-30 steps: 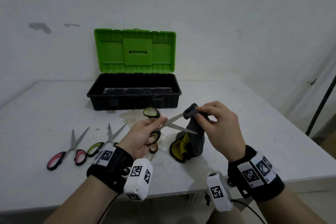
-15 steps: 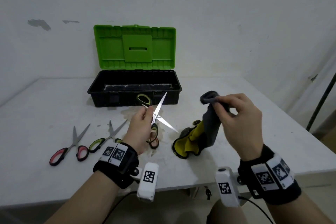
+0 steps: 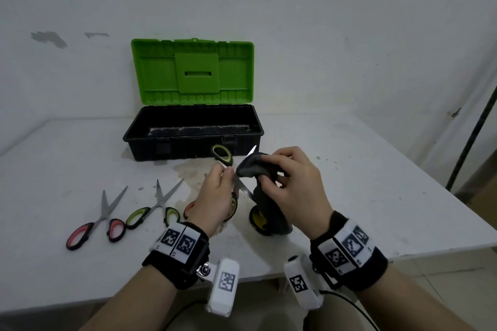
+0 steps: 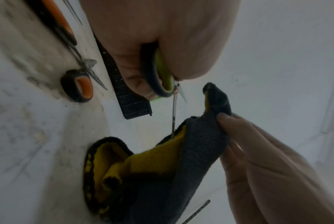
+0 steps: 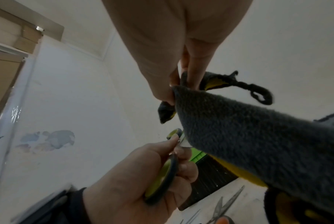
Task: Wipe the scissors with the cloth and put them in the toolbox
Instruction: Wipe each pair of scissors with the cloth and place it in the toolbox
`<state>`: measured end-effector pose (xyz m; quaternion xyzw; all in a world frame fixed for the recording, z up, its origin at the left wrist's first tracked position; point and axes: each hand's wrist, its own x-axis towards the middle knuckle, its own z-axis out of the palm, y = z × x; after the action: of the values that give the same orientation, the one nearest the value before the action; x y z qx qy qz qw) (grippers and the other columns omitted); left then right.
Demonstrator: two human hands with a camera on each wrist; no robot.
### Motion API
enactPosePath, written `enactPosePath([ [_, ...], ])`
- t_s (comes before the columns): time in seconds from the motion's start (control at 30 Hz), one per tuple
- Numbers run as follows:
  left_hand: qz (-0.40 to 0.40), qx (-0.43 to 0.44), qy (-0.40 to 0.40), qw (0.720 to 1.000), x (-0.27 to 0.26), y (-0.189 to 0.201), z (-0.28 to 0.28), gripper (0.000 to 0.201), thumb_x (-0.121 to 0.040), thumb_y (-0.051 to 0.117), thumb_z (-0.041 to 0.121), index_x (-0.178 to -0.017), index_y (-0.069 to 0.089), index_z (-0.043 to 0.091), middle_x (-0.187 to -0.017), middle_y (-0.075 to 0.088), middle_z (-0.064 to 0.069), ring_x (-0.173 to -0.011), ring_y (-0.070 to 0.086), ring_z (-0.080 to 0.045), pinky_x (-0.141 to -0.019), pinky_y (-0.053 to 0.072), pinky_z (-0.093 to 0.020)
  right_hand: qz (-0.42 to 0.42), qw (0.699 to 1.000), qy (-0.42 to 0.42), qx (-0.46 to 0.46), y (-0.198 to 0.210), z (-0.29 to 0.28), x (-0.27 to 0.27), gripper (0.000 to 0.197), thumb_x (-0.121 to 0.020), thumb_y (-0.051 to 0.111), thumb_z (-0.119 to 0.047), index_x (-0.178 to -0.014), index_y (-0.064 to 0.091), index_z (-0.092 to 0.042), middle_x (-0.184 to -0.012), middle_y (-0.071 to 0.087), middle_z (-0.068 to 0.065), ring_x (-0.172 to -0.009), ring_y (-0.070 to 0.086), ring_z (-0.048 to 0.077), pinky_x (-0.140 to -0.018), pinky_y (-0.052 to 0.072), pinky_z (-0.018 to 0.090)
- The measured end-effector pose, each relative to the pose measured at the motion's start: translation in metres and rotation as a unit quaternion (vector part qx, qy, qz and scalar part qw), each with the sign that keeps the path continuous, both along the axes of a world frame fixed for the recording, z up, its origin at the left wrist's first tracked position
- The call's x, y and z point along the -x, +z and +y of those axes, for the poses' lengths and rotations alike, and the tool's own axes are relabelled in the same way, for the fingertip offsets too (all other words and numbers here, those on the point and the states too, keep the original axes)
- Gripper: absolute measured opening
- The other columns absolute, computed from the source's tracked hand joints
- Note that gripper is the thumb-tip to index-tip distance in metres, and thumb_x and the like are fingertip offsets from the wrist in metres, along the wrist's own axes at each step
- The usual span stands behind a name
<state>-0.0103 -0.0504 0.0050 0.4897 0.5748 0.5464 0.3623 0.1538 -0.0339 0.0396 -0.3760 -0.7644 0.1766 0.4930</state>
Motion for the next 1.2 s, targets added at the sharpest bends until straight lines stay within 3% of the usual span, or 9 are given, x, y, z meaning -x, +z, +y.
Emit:
enactPosePath([
  [0.2,0.007,-0.028,-0.032,0.999,-0.007,-0.003,0.002,0.023,-0.104,0.043,0.014,-0.082,0.051,0.018,-0.064,0.057,-0.004,-0.045,0.045,-0.006,-0.047,0.032,-0.022,-0.103,0.994,0.014,-0.038,-0.012,0.009,-0.003,0.016,-0.084,0.073,-0.016,-0.1,0.076,-0.016,-0.099,0.066,-0.007,-0.085,0.061,0.003,-0.08,0.051,0.018],
  [0.4,0.032,-0.055,-0.046,0.997,-0.011,-0.004,0.003,0.033,-0.1,0.046,0.006,-0.075,0.051,0.027,-0.062,0.055,0.008,-0.059,0.05,-0.014,-0.059,0.04,-0.038,-0.082,0.995,0.013,-0.06,-0.013,0.011,-0.003,0.015,-0.082,0.076,-0.016,-0.097,0.077,-0.014,-0.092,0.067,-0.003,-0.081,0.058,0.002,-0.076,0.044,0.006],
  [0.57,0.061,-0.075,-0.056,0.994,-0.013,-0.002,0.0,0.017,-0.096,0.043,0.025,-0.081,0.052,0.025,-0.071,0.057,-0.011,-0.062,0.05,-0.027,-0.06,0.044,-0.051,-0.093,0.993,0.004,-0.075,-0.011,0.012,-0.002,0.012,-0.083,0.074,-0.013,-0.094,0.077,-0.016,-0.088,0.067,-0.003,-0.075,0.055,-0.001,-0.074,0.042,0.005],
  [0.7,0.084,-0.09,-0.045,0.991,-0.014,0.001,-0.001,0.027,-0.098,0.041,0.044,-0.077,0.049,0.029,-0.075,0.056,-0.021,-0.07,0.054,-0.043,-0.065,0.046,-0.057,-0.065,0.994,-0.042,-0.071,-0.002,0.02,-0.006,0.009,-0.083,0.074,-0.015,-0.09,0.078,-0.017,-0.083,0.066,-0.005,-0.07,0.054,-0.001,-0.07,0.04,0.003],
  [0.77,0.078,-0.079,-0.045,0.993,-0.014,0.001,-0.003,0.03,-0.101,0.041,0.041,-0.073,0.045,0.03,-0.072,0.049,-0.017,-0.066,0.052,-0.038,-0.063,0.047,-0.053,-0.054,0.994,-0.081,-0.043,0.004,0.032,-0.012,0.007,-0.084,0.073,-0.018,-0.09,0.077,-0.018,-0.082,0.068,-0.003,-0.069,0.057,0.004,-0.069,0.046,0.011],
  [0.83,0.048,-0.067,-0.039,0.996,-0.013,-0.002,0.0,0.031,-0.106,0.04,0.032,-0.078,0.045,0.021,-0.072,0.044,-0.008,-0.062,0.049,-0.023,-0.058,0.046,-0.038,-0.045,0.993,-0.105,-0.003,0.006,0.039,-0.019,0.006,-0.085,0.071,-0.02,-0.089,0.076,-0.019,-0.082,0.068,-0.003,-0.071,0.06,0.009,-0.07,0.052,0.027],
  [1.0,0.004,-0.048,-0.005,0.999,-0.012,0.0,0.003,0.033,-0.108,0.039,0.028,-0.077,0.043,0.017,-0.059,0.044,0.013,-0.046,0.045,0.0,-0.055,0.04,-0.027,0.02,0.995,-0.09,0.028,-0.002,0.024,-0.026,0.004,-0.091,0.064,-0.021,-0.092,0.068,-0.022,-0.09,0.066,-0.008,-0.081,0.063,0.009,-0.068,0.052,0.023],
  [1.1,-0.033,-0.031,0.041,0.998,-0.009,0.001,0.002,0.031,-0.108,0.037,0.031,-0.085,0.048,0.015,-0.066,0.051,0.003,-0.043,0.041,-0.002,-0.044,0.034,-0.019,0.117,0.981,-0.045,0.148,-0.008,0.017,-0.032,0.007,-0.098,0.052,-0.021,-0.095,0.058,-0.021,-0.092,0.064,-0.005,-0.08,0.064,0.019,-0.068,0.055,0.033],
  [1.2,-0.083,-0.013,0.092,0.992,-0.002,0.002,0.004,0.031,-0.108,0.035,0.035,-0.089,0.05,0.017,-0.071,0.057,-0.005,-0.043,0.037,-0.009,-0.04,0.03,-0.024,0.123,0.971,-0.018,0.207,-0.006,0.011,-0.039,0.01,-0.101,0.047,-0.021,-0.095,0.055,-0.022,-0.088,0.059,-0.006,-0.071,0.057,0.01,-0.061,0.05,0.027],
])
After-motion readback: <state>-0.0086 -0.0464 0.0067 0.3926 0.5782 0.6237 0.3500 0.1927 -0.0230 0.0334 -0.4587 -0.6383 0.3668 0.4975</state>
